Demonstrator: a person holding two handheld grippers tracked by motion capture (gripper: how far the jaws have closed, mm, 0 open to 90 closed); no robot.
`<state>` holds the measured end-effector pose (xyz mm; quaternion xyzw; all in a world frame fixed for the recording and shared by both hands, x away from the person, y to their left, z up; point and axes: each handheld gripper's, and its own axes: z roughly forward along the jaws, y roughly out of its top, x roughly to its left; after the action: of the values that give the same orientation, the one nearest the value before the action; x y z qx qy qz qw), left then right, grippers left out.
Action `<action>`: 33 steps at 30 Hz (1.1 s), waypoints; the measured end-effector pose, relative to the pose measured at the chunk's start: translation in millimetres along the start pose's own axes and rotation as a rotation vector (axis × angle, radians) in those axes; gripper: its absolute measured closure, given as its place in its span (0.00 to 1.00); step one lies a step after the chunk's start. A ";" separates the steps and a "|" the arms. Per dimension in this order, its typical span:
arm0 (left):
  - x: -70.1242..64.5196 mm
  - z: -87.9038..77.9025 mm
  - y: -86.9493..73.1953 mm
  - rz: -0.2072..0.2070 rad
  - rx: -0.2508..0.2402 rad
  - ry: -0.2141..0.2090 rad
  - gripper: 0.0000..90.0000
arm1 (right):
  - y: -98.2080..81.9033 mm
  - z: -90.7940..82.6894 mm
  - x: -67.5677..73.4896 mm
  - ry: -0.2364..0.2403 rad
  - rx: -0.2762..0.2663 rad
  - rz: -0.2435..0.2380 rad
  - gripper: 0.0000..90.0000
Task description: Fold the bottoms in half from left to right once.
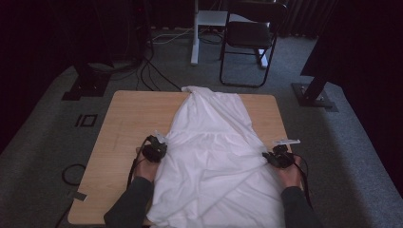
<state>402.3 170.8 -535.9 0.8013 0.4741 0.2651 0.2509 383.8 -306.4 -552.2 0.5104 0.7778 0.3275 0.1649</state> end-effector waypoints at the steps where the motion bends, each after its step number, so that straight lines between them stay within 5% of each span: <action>1: 9.0 2.8 1.9 -0.021 0.008 0.021 0.98 | 4.2 4.3 2.4 0.012 -0.003 -0.003 0.89; 5: 27.3 8.4 0.0 -0.058 0.030 0.057 0.98 | 18.4 14.1 3.4 -0.021 -0.012 -0.007 0.86; 9: 31.7 5.5 -3.0 -0.064 0.034 0.052 0.93 | 18.1 10.0 -3.1 -0.085 0.001 0.001 0.76; 11: 32.2 -1.0 -3.9 -0.067 0.007 0.036 0.86 | 17.6 4.5 -5.3 -0.111 -0.021 0.024 0.68; 14: 31.6 -16.6 -5.7 -0.058 -0.038 0.016 0.71 | 18.7 -7.2 -6.1 -0.088 -0.082 0.070 0.60; 23: 24.9 -62.6 -18.0 -0.040 -0.169 -0.080 0.57 | 42.0 -46.4 23.9 -0.117 -0.242 0.008 0.44; 27: 21.2 -69.2 -23.1 -0.025 -0.177 -0.089 0.55 | 47.1 -50.0 31.8 -0.099 -0.251 -0.010 0.42; 33: 14.8 -73.9 -33.0 -0.022 -0.186 -0.113 0.54 | 41.9 -25.8 58.1 0.033 -0.184 -0.050 0.41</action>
<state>338.7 209.2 -500.5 0.7828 0.4415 0.2597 0.3533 372.7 -251.8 -500.5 0.4681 0.7595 0.4017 0.2066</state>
